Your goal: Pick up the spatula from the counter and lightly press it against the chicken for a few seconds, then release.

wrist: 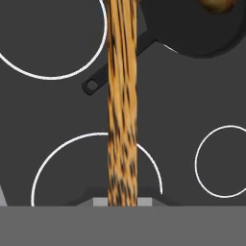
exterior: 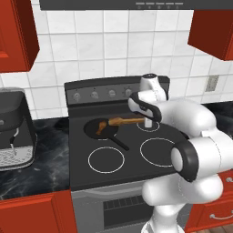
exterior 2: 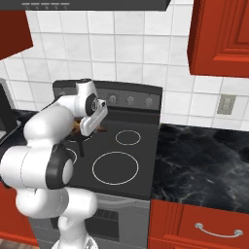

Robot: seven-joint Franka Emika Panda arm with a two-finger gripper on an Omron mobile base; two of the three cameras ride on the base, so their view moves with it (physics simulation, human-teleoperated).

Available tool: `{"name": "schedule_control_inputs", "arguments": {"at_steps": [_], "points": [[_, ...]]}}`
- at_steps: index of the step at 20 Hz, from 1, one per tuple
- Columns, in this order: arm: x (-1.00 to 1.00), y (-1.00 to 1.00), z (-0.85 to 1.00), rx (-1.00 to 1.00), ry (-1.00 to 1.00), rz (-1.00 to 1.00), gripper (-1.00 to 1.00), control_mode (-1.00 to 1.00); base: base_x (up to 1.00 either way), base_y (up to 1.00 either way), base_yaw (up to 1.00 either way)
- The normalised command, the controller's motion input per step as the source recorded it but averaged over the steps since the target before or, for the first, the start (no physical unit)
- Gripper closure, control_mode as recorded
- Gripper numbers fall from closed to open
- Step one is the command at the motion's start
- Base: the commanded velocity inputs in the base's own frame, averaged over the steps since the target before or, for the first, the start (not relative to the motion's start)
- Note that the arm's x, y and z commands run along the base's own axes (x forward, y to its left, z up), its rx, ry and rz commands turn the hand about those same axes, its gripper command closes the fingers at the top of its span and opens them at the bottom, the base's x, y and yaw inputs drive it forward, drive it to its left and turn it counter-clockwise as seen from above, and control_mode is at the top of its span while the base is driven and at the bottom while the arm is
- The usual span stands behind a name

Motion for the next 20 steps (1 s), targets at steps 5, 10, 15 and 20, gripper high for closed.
{"name": "schedule_control_inputs", "arguments": {"at_steps": [5,10,15,20], "points": [[0.17,0.08,-0.06,-0.01,0.01,0.00,1.00,-1.00,0.00,0.00,0.00],[0.19,0.10,-0.12,-0.01,0.03,0.00,1.00,-1.00,0.00,0.00,0.00],[0.19,0.02,-0.15,-0.01,0.04,0.00,1.00,-1.00,0.00,0.00,0.00],[0.23,0.00,-0.12,0.00,0.03,0.00,1.00,-1.00,0.00,0.00,0.00]]}}
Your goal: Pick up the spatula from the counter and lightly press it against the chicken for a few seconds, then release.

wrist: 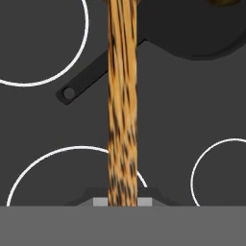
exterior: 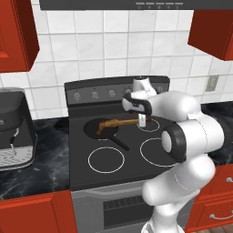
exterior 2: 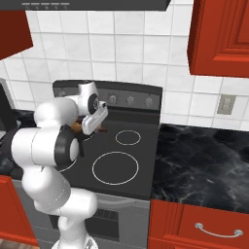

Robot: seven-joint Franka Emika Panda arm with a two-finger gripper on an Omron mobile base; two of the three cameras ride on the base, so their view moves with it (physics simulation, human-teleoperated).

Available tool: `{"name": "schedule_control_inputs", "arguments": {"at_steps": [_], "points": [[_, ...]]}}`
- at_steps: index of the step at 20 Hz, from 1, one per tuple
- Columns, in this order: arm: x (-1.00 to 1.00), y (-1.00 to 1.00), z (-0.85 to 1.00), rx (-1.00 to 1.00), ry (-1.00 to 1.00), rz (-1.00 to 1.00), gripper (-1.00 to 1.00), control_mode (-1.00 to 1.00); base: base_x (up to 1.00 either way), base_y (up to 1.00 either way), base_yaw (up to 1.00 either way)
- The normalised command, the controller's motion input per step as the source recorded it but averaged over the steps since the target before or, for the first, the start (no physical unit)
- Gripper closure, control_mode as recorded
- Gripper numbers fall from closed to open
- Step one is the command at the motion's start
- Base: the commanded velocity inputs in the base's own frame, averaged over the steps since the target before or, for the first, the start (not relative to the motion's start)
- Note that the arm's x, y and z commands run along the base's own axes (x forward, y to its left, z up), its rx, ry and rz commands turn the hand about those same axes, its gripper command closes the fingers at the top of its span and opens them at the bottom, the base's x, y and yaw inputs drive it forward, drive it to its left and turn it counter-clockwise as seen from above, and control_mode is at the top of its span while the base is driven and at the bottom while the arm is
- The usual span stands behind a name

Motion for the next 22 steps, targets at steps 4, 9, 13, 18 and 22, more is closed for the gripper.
{"name": "schedule_control_inputs", "arguments": {"at_steps": [4,9,13,18,22], "points": [[0.25,0.02,-0.08,0.00,0.02,0.01,1.00,-1.00,0.00,0.00,0.00],[0.22,0.04,-0.09,0.00,0.01,0.01,1.00,-1.00,0.00,0.00,0.00],[0.21,0.04,-0.12,0.00,0.01,0.01,1.00,-1.00,0.00,0.00,0.00],[0.23,0.02,-0.15,0.00,0.01,0.01,1.00,-1.00,0.00,0.00,0.00],[0.24,0.03,-0.15,0.00,0.01,0.01,1.00,-1.00,0.00,0.00,0.00]]}}
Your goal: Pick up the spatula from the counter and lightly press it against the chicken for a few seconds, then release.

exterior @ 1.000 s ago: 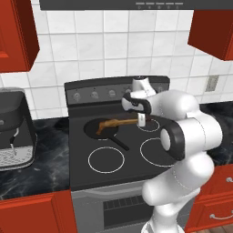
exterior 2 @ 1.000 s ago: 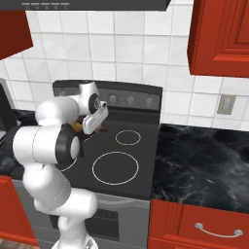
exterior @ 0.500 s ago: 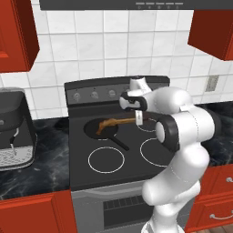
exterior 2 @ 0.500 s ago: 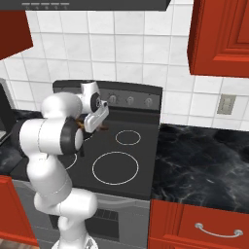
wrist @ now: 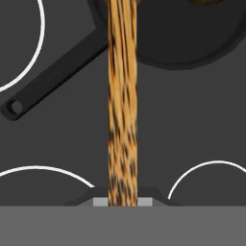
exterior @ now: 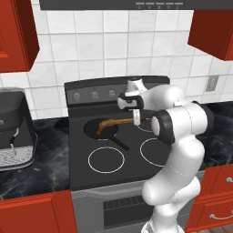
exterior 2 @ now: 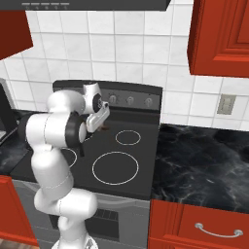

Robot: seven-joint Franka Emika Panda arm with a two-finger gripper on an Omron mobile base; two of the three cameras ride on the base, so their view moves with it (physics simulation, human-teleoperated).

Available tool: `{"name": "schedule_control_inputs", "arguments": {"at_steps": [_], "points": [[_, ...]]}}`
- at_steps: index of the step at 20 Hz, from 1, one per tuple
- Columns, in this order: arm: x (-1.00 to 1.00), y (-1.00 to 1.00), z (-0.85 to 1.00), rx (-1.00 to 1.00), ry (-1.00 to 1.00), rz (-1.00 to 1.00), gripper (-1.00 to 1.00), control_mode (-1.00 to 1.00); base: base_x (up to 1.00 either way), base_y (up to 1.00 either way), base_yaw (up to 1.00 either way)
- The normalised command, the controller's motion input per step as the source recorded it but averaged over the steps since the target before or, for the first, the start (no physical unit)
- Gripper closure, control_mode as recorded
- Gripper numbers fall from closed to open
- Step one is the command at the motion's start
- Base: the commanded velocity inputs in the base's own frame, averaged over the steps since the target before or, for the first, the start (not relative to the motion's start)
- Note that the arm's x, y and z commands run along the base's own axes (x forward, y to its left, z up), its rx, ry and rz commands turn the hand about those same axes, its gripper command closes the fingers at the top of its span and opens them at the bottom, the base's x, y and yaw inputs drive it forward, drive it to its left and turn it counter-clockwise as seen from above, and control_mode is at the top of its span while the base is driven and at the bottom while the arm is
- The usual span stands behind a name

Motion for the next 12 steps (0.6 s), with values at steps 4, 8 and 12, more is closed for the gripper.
{"name": "schedule_control_inputs", "arguments": {"at_steps": [4,8,12], "points": [[0.22,0.06,-0.12,-0.01,0.00,0.01,1.00,-1.00,0.00,0.00,0.00],[0.21,0.06,-0.11,-0.01,0.00,0.01,1.00,-1.00,0.00,0.00,0.00],[0.18,0.02,-0.13,0.00,0.00,0.01,1.00,-1.00,0.00,0.00,0.00]]}}
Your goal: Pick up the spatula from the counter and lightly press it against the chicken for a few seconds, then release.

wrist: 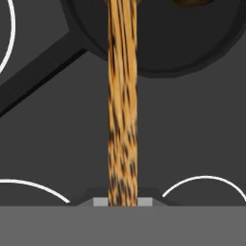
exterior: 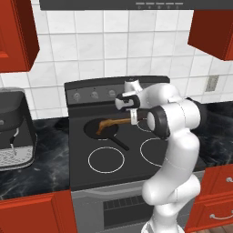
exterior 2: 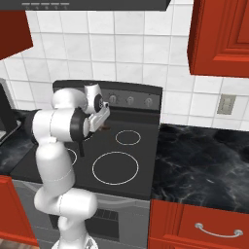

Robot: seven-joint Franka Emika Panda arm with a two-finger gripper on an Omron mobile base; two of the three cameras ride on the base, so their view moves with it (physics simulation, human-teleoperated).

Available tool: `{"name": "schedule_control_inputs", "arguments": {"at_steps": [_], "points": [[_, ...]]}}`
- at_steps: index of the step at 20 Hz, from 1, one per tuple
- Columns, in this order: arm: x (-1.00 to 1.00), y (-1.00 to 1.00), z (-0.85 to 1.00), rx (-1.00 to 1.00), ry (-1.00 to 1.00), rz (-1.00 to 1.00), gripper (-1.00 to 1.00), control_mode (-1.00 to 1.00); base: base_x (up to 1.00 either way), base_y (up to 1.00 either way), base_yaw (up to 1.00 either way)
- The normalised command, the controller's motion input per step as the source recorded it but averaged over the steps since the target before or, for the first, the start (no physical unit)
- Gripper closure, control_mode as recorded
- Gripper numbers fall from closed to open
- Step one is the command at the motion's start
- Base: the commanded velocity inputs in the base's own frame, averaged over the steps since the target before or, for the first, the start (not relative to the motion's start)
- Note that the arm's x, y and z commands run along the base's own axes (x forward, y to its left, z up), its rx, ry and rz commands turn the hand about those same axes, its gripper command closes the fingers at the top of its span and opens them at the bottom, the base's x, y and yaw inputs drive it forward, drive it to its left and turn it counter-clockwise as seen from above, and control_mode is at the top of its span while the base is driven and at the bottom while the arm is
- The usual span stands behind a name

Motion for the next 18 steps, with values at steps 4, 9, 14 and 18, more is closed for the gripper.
{"name": "schedule_control_inputs", "arguments": {"at_steps": [4,9,14,18], "points": [[0.15,0.00,-0.13,0.00,0.00,0.01,1.00,-1.00,0.00,0.00,0.00],[0.15,0.00,-0.13,0.00,0.00,0.01,1.00,-1.00,0.00,0.00,0.00],[0.15,0.01,-0.11,0.00,0.00,0.01,1.00,-1.00,0.00,0.00,0.00],[0.17,0.03,-0.08,0.00,0.00,0.01,1.00,-1.00,0.00,0.00,0.00]]}}
